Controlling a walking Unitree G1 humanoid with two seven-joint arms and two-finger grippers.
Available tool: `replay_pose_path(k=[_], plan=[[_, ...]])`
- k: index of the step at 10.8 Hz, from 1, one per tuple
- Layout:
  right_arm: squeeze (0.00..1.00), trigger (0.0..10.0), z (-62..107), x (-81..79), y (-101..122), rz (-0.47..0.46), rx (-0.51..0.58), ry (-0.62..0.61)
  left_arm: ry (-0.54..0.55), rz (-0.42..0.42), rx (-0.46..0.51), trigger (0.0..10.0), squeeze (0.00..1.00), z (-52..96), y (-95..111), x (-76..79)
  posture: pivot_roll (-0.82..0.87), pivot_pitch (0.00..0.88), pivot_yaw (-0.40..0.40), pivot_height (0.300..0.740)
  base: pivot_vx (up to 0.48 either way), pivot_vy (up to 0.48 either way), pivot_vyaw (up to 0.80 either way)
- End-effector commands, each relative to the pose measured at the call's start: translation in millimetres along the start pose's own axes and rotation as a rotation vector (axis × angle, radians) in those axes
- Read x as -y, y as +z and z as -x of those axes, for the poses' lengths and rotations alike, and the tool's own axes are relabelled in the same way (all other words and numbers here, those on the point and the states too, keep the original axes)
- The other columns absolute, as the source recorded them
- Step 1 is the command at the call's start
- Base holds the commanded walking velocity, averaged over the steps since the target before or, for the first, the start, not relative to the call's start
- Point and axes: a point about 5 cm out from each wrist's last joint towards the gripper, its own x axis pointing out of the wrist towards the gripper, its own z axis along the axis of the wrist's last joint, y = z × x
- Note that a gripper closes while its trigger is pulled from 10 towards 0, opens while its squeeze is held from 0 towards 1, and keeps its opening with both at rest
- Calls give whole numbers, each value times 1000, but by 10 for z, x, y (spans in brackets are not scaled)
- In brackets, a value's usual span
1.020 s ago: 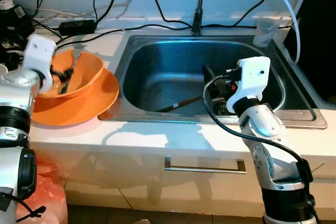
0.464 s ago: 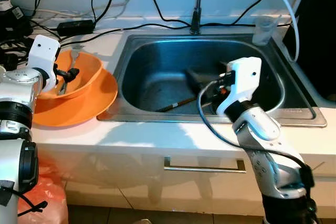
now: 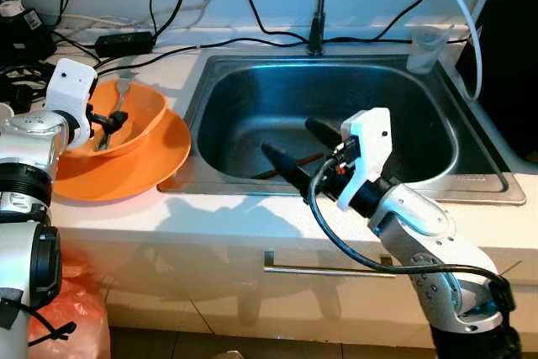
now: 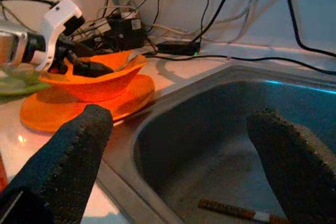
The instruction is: Kitchen organization
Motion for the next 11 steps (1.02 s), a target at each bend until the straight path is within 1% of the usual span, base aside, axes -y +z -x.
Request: replay_pose_path(k=[1, 2, 3, 5, 6, 8, 9, 10, 11], plan=[[0, 10000, -6, -18, -32, -10, -18, 28, -14, -10, 11, 10000, 0, -8, 57, 20, 89, 11, 106, 740, 0, 0, 0], [0, 10000, -19, -5, -36, 6, -30, 43, -20, -12, 9, 10000, 0, -12, 52, 32, 88, 12, 105, 740, 0, 0, 0], [0, 10000, -65, 41, 1, 18, -30, 57, -31, -16, 10, 10000, 0, -17, 53, 48, 88, 15, 104, 740, 0, 0, 0], [0, 10000, -128, 86, 80, 16, -19, 97, -58, 1, 19, 10000, 0, -24, 41, 78, 90, 16, 102, 740, 0, 0, 0], [0, 10000, -149, 92, 94, 56, -29, 120, -62, -3, 15, 10000, 0, -29, 16, 92, 93, 17, 102, 740, 0, 0, 0], [0, 10000, -194, 91, 143, 85, -28, 165, -87, 2, 2, 10000, 0, -34, -28, 119, 93, 15, 102, 740, 0, 0, 0], [0, 10000, -204, 85, 155, 105, -33, 186, -115, -4, 0, 8235, 0, -33, -46, 134, 94, 14, 103, 740, 0, 0, 0], [0, 10000, -209, 80, 161, 112, -33, 195, -129, -11, -5, 4392, 0, -32, -65, 141, 94, 14, 105, 740, 0, 0, 0], [0, 10000, -211, 66, 175, 117, -29, 206, -144, -11, -15, 0, 0, -31, -93, 151, 95, 15, 105, 740, 0, 0, 0]])
